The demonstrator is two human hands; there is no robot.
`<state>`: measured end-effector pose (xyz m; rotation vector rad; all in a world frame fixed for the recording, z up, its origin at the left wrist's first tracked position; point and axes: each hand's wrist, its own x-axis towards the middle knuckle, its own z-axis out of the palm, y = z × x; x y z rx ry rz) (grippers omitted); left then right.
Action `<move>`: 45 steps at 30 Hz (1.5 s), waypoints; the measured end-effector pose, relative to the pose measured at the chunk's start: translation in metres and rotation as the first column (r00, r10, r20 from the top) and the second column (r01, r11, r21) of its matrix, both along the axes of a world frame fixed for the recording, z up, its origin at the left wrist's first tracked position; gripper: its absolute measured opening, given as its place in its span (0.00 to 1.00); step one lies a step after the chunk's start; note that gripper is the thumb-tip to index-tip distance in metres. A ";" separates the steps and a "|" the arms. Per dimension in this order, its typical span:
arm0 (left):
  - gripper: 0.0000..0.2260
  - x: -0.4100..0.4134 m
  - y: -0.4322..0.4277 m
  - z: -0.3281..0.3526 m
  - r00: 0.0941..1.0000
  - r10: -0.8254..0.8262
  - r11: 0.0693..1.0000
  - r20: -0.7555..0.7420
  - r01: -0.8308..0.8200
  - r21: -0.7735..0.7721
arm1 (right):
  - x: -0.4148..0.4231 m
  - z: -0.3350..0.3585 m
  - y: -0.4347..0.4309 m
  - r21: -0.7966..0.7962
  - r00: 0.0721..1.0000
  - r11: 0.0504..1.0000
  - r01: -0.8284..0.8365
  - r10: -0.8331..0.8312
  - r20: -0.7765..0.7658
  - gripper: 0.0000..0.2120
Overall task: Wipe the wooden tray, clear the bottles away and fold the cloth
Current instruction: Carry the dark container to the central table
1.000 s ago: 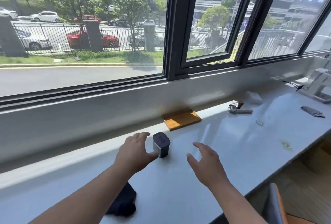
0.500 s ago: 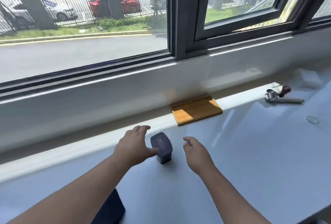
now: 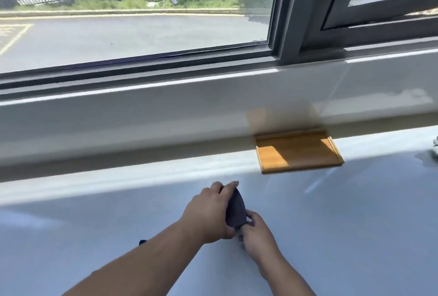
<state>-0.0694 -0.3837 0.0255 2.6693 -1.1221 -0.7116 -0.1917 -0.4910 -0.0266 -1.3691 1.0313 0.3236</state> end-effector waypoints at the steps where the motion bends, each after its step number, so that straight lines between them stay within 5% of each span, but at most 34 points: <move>1: 0.51 0.000 0.006 0.004 1.000 0.029 0.999 -0.003 -0.029 -0.024 | 0.004 0.002 0.003 0.004 1.000 1.000 0.005 -0.005 0.009 0.24; 10: 0.53 0.012 0.186 0.091 0.884 0.465 0.868 0.049 -0.445 -0.222 | 0.061 0.079 0.137 0.141 0.952 0.971 -0.194 0.152 0.267 0.14; 22: 0.52 -0.203 0.599 0.195 0.327 0.945 0.296 0.013 -0.837 -0.459 | -0.019 0.203 0.521 0.077 0.602 0.647 -0.758 0.650 0.465 0.28; 32: 0.49 -0.437 0.829 0.206 -0.120 0.988 -0.065 0.095 -0.893 -0.445 | -0.188 0.201 0.792 0.117 0.302 0.282 -0.952 0.813 0.498 0.20; 38: 0.49 -0.515 0.900 0.187 -0.283 0.957 -0.232 0.059 -0.874 -0.427 | -0.245 0.188 0.875 0.111 0.122 0.079 -0.991 0.877 0.465 0.24; 45: 0.49 -0.540 0.974 0.161 -0.383 0.922 -0.329 0.064 -0.859 -0.393 | -0.255 0.165 0.973 0.143 0.018 -0.045 -0.989 0.910 0.415 0.26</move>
